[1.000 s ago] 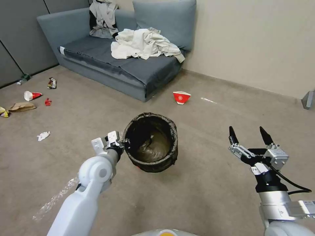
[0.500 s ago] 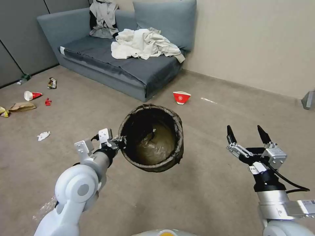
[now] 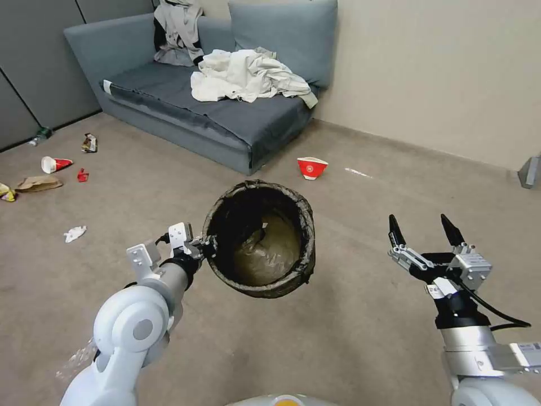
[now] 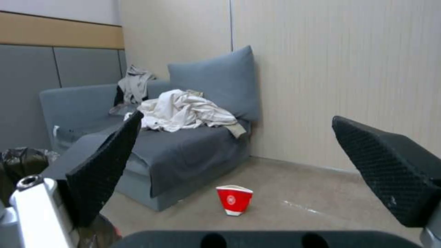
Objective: Pick up the trash can from the floor.
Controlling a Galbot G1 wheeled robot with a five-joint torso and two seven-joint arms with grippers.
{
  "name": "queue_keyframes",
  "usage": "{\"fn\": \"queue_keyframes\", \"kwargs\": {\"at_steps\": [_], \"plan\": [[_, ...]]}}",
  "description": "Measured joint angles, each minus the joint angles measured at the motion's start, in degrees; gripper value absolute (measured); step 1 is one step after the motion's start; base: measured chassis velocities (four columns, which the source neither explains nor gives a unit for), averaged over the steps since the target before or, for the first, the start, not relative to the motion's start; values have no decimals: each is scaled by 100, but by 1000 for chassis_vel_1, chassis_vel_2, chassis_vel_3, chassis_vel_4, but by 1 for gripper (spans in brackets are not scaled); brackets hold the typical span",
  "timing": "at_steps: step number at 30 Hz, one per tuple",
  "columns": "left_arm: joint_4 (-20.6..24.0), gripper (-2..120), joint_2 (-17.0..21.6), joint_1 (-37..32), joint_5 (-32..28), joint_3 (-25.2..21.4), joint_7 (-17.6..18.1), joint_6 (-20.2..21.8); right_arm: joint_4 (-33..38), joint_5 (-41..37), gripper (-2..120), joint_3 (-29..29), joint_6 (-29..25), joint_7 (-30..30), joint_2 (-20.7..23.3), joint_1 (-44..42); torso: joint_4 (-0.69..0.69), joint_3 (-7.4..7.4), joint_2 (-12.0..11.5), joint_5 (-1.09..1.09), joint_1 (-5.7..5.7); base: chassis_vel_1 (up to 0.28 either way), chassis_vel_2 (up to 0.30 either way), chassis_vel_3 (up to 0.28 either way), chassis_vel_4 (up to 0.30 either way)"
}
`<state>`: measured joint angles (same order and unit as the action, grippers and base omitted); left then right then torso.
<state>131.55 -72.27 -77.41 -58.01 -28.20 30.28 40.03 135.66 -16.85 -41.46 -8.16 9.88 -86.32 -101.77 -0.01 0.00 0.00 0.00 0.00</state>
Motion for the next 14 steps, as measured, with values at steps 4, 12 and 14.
{"fn": "queue_keyframes", "kwargs": {"at_steps": [4, 12, 14], "plan": [[-16, 1, 3, 4, 1, 4, -4, 0, 3, 0, 100, -2, 1, 10, -8, -20, 0, 0, 0, 0, 0, 0, 0, 0, 0], [-6, 1, 11, 1, 4, 15, -10, 0, 18, 30, 100, -1, 1, 25, -47, -24, 0, 0, 0, 0, 0, 0, 0, 0, 0], [9, 1, 24, -1, 0, 14, -19, -1, 37, 40, 100, 2, 9, 33, -57, -26, 0, 0, 0, 0, 0, 0, 0, 0, 0]]}}
